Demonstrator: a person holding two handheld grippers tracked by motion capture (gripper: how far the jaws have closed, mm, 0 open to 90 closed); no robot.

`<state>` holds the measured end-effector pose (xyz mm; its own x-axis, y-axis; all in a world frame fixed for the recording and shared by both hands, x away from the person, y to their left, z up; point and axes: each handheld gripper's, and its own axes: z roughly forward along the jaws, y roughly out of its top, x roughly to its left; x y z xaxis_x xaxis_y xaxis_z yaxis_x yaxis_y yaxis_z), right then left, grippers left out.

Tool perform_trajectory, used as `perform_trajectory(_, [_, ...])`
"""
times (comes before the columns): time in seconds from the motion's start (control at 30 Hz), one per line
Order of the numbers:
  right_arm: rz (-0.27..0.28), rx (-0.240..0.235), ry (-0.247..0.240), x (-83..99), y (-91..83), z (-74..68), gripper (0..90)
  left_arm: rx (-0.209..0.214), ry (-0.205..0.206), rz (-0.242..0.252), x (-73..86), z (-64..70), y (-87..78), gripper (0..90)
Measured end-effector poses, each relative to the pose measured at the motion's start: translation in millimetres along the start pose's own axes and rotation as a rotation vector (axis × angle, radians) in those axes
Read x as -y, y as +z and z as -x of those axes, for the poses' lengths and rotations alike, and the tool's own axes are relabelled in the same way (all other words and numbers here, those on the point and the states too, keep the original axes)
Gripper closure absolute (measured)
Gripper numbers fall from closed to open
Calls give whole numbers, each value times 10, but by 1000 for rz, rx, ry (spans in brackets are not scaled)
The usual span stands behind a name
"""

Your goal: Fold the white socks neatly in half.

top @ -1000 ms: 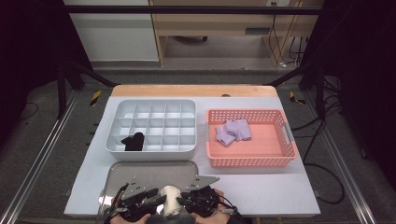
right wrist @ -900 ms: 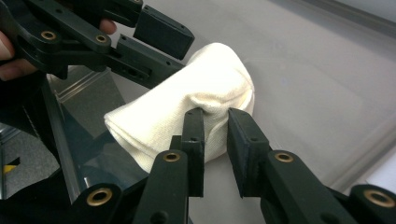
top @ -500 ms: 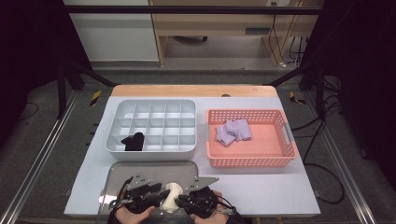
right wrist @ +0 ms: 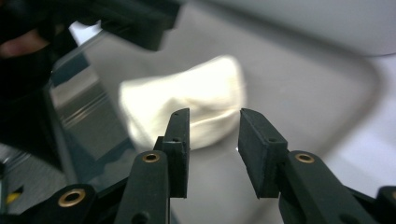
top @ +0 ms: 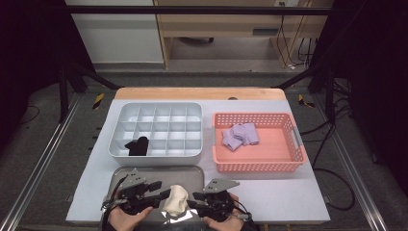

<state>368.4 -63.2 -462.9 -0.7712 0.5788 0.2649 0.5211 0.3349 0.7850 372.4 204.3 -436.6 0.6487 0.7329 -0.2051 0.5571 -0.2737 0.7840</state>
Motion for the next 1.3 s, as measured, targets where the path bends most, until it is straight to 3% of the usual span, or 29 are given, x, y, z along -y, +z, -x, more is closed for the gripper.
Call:
perform_trajectory(0.17, [51,103,15,-23,-231,192,627,-9,33,-74,-31,226,61,478])
perform_trajectory(0.2, [51,103,15,-23,-231,192,627,-9,33,-74,-31,226,61,476])
perform_trajectory(0.23, [67,140,22,-15,-328,272,622,-20,38,-104,-28,277,105,472])
perform_trajectory(0.33, [74,164,37,1,-428,345,616,-39,37,-164,-9,366,229,455])
perform_trajectory(0.4, [79,177,43,14,-471,376,613,-44,37,-174,-5,379,253,432])
perform_trajectory(0.5, [84,195,61,54,-554,455,605,-96,44,-225,14,393,366,425])
perform_trajectory(0.6, [82,200,67,69,-574,479,599,-95,35,-243,26,386,392,434])
perform_trajectory(0.73, [66,208,68,86,-572,500,593,-75,-6,-274,43,318,404,481])
perform_trajectory(0.9, [60,211,76,100,-592,526,584,-69,-26,-283,59,242,394,617])
perform_trajectory(1.07, [58,212,83,125,-620,556,579,-49,-34,-285,57,193,384,674])
perform_trajectory(1.17, [59,220,89,156,-652,586,576,-11,-44,-255,58,161,338,686])
perform_trajectory(1.3, [66,227,98,168,-694,612,573,-4,-18,-207,-7,181,230,686])
